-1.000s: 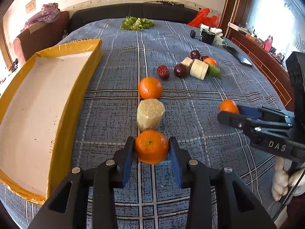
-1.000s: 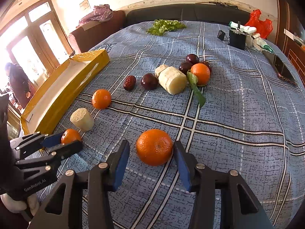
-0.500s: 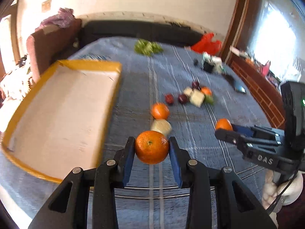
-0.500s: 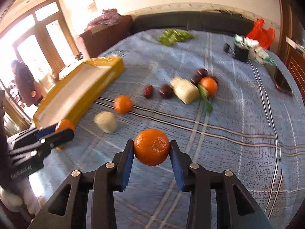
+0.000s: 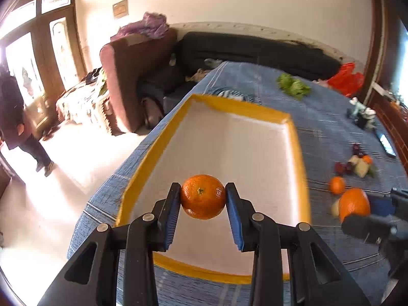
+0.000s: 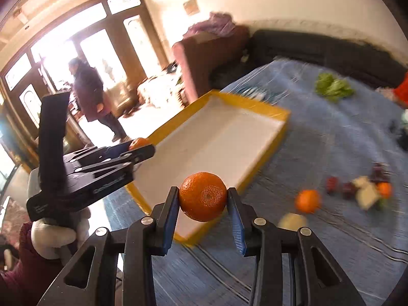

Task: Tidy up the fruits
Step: 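Carry both oranges over the yellow tray and open both grippers to drop them, then grasp an orange with the right gripper while the left gripper grasps the white cylindrical piece, then lower the white piece and orange into the tray and open both grippers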

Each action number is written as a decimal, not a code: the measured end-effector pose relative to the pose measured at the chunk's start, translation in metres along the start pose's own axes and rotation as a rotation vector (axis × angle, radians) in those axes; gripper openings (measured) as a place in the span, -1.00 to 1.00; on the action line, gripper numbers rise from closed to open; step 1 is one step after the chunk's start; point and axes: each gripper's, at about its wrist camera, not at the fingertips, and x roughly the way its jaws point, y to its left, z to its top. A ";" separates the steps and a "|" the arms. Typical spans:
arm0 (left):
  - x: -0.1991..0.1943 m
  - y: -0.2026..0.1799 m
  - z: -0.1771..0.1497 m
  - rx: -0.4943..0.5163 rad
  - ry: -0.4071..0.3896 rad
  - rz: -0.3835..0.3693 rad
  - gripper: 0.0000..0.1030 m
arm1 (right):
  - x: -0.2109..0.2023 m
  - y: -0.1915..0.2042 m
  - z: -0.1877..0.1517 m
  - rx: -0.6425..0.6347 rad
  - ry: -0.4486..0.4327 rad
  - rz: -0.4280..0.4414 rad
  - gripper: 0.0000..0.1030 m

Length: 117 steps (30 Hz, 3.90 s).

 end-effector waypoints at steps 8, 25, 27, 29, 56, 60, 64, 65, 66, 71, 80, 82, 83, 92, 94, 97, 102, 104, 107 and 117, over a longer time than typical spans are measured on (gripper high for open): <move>0.046 0.031 -0.015 -0.046 0.109 0.046 -0.32 | 0.089 0.024 -0.002 -0.016 0.145 0.014 -0.19; 0.007 0.049 -0.018 -0.195 0.039 0.032 0.09 | 0.066 0.022 0.001 0.002 0.077 0.029 -0.14; -0.008 0.044 -0.019 -0.204 0.005 0.009 0.18 | 0.044 0.008 0.002 0.032 0.033 0.025 -0.15; -0.022 0.035 -0.021 -0.194 -0.022 -0.017 0.27 | 0.013 -0.017 -0.002 0.074 -0.017 0.001 -0.14; -0.005 -0.144 -0.056 0.147 0.062 -0.391 0.36 | 0.051 -0.159 -0.024 0.279 0.096 -0.193 -0.24; 0.004 -0.159 -0.054 0.179 0.070 -0.394 0.36 | 0.039 -0.165 -0.029 0.313 0.069 -0.175 -0.26; 0.016 -0.180 -0.050 0.231 0.064 -0.392 0.36 | 0.015 -0.170 -0.034 0.340 0.022 -0.169 -0.26; 0.020 -0.183 -0.049 0.240 0.069 -0.390 0.36 | 0.007 -0.172 -0.037 0.343 0.010 -0.175 -0.26; 0.025 -0.188 -0.047 0.247 0.076 -0.389 0.36 | 0.003 -0.172 -0.038 0.347 0.004 -0.178 -0.26; 0.050 -0.205 -0.047 0.284 0.123 -0.366 0.31 | -0.020 -0.178 -0.049 0.369 -0.027 -0.185 -0.26; 0.035 -0.185 -0.042 0.176 0.116 -0.375 -0.44 | -0.037 -0.164 -0.050 0.359 -0.055 -0.167 -0.26; 0.020 -0.167 -0.033 0.133 0.091 -0.386 -0.44 | -0.038 -0.151 -0.044 0.331 -0.062 -0.147 -0.26; 0.012 -0.157 -0.028 0.120 0.074 -0.377 -0.44 | -0.037 -0.141 -0.039 0.309 -0.065 -0.129 -0.26; 0.026 -0.031 0.011 -0.009 0.074 -0.097 -0.43 | 0.017 -0.045 -0.007 0.130 -0.007 0.026 -0.25; 0.046 -0.012 0.011 -0.035 0.107 -0.049 -0.43 | 0.036 -0.033 -0.007 0.109 0.021 0.023 -0.25; 0.066 0.002 0.011 -0.055 0.146 -0.020 -0.43 | 0.062 -0.020 -0.006 0.084 0.064 0.013 -0.25; 0.083 0.014 0.009 -0.096 0.176 -0.009 -0.35 | 0.093 -0.008 -0.009 0.050 0.117 -0.026 -0.24; 0.083 0.016 0.008 -0.113 0.177 -0.012 -0.08 | 0.100 -0.007 -0.010 0.046 0.130 -0.041 -0.23; 0.082 0.018 0.009 -0.121 0.169 -0.022 0.03 | 0.105 -0.005 -0.007 0.041 0.129 -0.056 -0.23; 0.023 0.042 -0.012 -0.265 0.068 -0.083 0.20 | 0.054 -0.036 -0.013 0.124 0.015 -0.086 0.09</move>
